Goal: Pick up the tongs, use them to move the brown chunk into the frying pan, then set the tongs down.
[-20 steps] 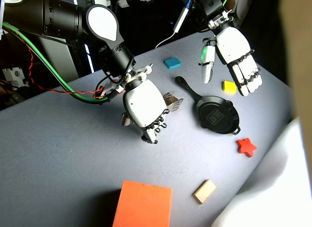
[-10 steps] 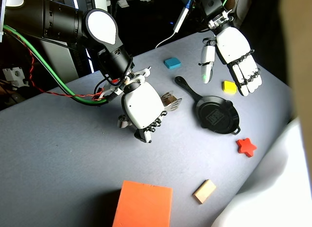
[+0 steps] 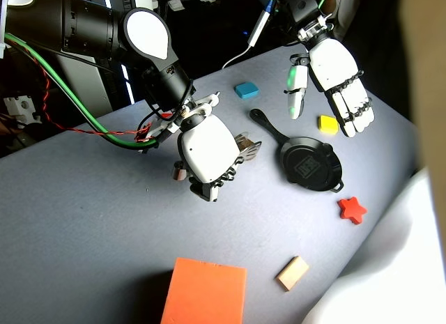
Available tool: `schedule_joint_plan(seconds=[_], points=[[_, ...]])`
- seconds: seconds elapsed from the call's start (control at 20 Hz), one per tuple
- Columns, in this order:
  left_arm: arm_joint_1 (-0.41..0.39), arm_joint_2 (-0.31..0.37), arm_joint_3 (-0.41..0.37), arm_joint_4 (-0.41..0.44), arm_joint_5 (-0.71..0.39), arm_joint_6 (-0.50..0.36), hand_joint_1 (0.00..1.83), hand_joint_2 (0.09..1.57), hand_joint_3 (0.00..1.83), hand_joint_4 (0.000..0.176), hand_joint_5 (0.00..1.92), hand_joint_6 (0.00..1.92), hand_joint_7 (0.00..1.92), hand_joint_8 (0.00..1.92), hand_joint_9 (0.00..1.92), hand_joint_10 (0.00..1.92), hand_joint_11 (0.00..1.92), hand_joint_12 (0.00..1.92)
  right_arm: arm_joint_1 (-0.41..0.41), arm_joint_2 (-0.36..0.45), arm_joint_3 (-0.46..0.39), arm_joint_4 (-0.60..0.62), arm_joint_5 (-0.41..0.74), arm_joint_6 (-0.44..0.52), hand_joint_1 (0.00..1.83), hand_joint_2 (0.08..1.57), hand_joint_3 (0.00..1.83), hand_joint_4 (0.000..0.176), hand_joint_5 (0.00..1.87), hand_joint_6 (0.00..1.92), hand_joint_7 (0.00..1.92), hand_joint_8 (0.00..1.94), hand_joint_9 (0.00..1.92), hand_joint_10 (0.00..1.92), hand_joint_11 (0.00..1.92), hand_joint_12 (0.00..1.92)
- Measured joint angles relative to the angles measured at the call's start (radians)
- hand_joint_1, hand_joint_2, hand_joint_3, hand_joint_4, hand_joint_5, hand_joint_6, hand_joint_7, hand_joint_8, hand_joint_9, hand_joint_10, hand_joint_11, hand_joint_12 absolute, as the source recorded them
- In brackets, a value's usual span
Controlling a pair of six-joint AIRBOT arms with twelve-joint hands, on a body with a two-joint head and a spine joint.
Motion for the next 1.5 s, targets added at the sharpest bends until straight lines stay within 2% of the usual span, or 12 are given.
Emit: schedule_joint_plan(seconds=[0.05, 0.1, 0.15, 0.25, 0.35, 0.5, 0.65, 0.75, 0.95, 1.15, 1.3, 1.5], points=[[0.0, 0.0, 0.0, 0.0, 0.0, 0.0, 0.0, 1.18, 0.0, 0.023, 0.0, 0.0, 0.0, 0.0, 0.0, 0.0, 0.0, 0.03, 0.0, 0.002, 0.0, -0.008, 0.003, -0.003, 0.55, 1.42, 0.01, 0.024, 1.22, 1.64, 1.51, 1.59, 1.52, 1.76, 1.31, 1.89], [0.0, 0.0, 0.0, 0.0, 0.0, 0.0, 0.0, 1.18, 0.0, 0.022, 0.0, 0.0, 0.0, 0.0, 0.0, 0.0, 0.0, 0.03, 0.0, 0.004, 0.0, -0.013, 0.003, -0.003, 0.64, 1.46, 0.01, 0.146, 1.31, 1.82, 1.58, 1.78, 1.66, 1.88, 1.55, 1.92], [-0.001, 0.0, 0.0, -0.002, 0.0, -0.001, 0.0, 1.18, 0.0, 0.019, 0.0, 0.0, 0.01, 0.0, 0.01, 0.0, 0.0, 0.04, 0.0, 0.006, 0.0, -0.016, 0.005, -0.002, 0.65, 1.48, 0.01, 0.17, 1.32, 1.88, 1.59, 1.83, 1.69, 1.91, 1.63, 1.92], [-0.001, 0.0, 0.0, -0.001, 0.0, -0.001, 0.0, 1.18, 0.0, 0.027, 0.0, 0.0, 0.0, 0.0, 0.0, 0.0, 0.0, 0.04, 0.0, 0.011, 0.0, -0.017, 0.005, -0.019, 0.78, 1.46, 0.0, 0.176, 1.32, 1.92, 1.58, 1.92, 1.7, 1.92, 1.67, 1.92], [-0.001, 0.0, 0.001, -0.001, 0.0, -0.001, 0.0, 1.17, 0.0, 0.026, 0.0, 0.0, 0.0, 0.0, 0.01, 0.0, 0.0, 0.17, -0.001, 0.013, 0.0, -0.016, 0.005, -0.02, 0.87, 1.44, 0.0, 0.176, 1.33, 1.92, 1.58, 1.94, 1.7, 1.92, 1.67, 1.92], [-0.002, 0.0, 0.001, -0.002, 0.0, -0.002, 0.0, 1.18, 0.0, 0.019, 0.0, 0.0, 0.0, 0.0, 0.0, 0.0, 0.0, 0.07, -0.001, 0.019, -0.011, -0.017, 0.005, -0.021, 0.88, 1.44, 0.0, 0.176, 1.32, 1.92, 1.57, 1.94, 1.69, 1.92, 1.65, 1.92], [-0.002, 0.0, 0.001, -0.001, 0.0, -0.001, 0.0, 1.17, 0.0, 0.024, 0.0, 0.0, 0.0, 0.0, 0.0, 0.0, 0.0, 0.04, 0.002, 0.035, -0.03, -0.015, 0.006, -0.023, 0.88, 1.43, 0.0, 0.176, 1.3, 1.92, 1.57, 1.94, 1.68, 1.92, 1.66, 1.92], [-0.002, 0.0, 0.001, -0.001, 0.0, -0.002, 0.0, 1.18, 0.0, 0.022, 0.0, 0.0, 0.0, 0.0, 0.0, 0.0, 0.0, 0.04, 0.018, 0.048, -0.042, -0.007, 0.004, -0.024, 0.84, 1.44, 0.0, 0.176, 1.3, 1.92, 1.56, 1.94, 1.67, 1.92, 1.64, 1.92], [-0.002, 0.0, 0.005, -0.002, 0.0, -0.003, 0.0, 1.18, 0.0, 0.024, 0.0, 0.0, 0.0, 0.0, 0.01, 0.0, 0.0, 0.11, 0.082, 0.057, -0.04, -0.011, 0.016, -0.031, 0.89, 1.41, 0.0, 0.176, 1.31, 1.92, 1.55, 1.94, 1.67, 1.92, 1.65, 1.92], [-0.003, 0.002, 0.01, -0.001, -0.001, -0.014, 0.0, 1.18, 0.0, 0.015, 0.0, 0.0, 0.0, 0.0, 0.0, 0.0, 0.0, 0.1, 0.112, -0.003, 0.039, -0.021, 0.061, -0.039, 0.88, 1.42, 0.0, 0.176, 1.29, 1.92, 1.55, 1.94, 1.66, 1.92, 1.64, 1.92], [-0.005, 0.002, 0.01, -0.001, 0.001, -0.017, 0.0, 1.18, 0.0, 0.027, 0.0, 0.0, 0.0, 0.0, 0.01, 0.0, 0.0, 0.15, 0.112, -0.07, 0.121, -0.012, 0.087, -0.047, 0.9, 1.41, 0.0, 0.176, 1.29, 1.92, 1.55, 1.93, 1.66, 1.92, 1.61, 1.92], [-0.052, 0.007, 0.021, -0.004, 0.031, 0.018, 0.0, 1.18, 0.0, 0.022, 0.0, 0.0, 0.0, 0.0, 0.0, 0.0, 0.0, 0.11, 0.102, -0.146, 0.24, -0.029, 0.166, -0.045, 0.89, 1.41, 0.0, 0.176, 1.28, 1.92, 1.55, 1.94, 1.65, 1.92, 1.6, 1.92]])
